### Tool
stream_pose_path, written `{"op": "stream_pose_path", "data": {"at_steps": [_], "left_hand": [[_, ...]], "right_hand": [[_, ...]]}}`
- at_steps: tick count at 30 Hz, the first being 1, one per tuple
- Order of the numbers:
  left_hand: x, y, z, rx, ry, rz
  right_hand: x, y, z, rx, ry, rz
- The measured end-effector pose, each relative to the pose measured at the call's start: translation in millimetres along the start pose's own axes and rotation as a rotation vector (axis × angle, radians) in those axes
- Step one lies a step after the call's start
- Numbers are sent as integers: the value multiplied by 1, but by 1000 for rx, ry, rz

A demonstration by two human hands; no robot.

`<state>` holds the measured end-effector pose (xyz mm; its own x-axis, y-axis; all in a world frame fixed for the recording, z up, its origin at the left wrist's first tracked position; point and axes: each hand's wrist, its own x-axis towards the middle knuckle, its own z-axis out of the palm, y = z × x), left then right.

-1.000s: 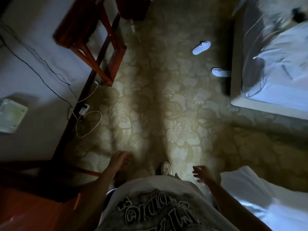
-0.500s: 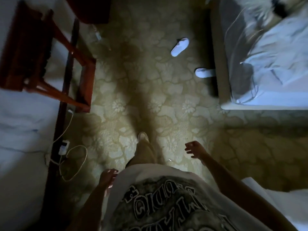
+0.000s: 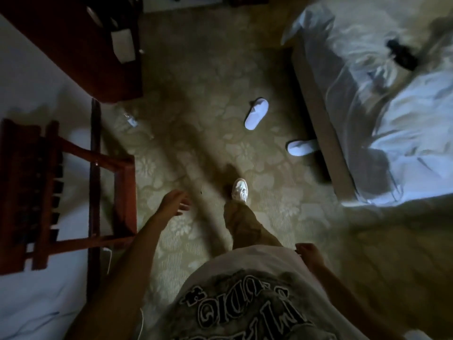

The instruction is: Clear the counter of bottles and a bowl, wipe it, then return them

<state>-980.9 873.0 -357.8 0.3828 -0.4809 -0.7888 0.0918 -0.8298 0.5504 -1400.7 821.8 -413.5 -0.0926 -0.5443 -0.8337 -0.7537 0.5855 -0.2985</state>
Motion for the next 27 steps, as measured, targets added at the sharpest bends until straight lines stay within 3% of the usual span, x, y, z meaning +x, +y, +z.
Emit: {"op": "stream_pose_path", "data": {"at_steps": [2,5,10,13,17,23,27], "left_hand": [[28,17,-8,-21,17,-50],[49,31,-22,-81,51,-285],[88,57,-62,-317,106,-540],[122,90,-86,-360,169,-542],[189,146,-115,-313,157,-552],[325,287,-192,-278,101,-490],[413,419,-262,-182,45,-304]], "right_hand": [[33,-55,-5,14,-7,-6],[82,-146,-16,-112,-78,17],[124,-363,-44,70,-187,-106],[149,-487,-53,85,-223,-187],[186,-599,-51,37,-238,-280],[228,-689,-53,60,-188,-31],[251,-749,-63,166,-143,72]]}}
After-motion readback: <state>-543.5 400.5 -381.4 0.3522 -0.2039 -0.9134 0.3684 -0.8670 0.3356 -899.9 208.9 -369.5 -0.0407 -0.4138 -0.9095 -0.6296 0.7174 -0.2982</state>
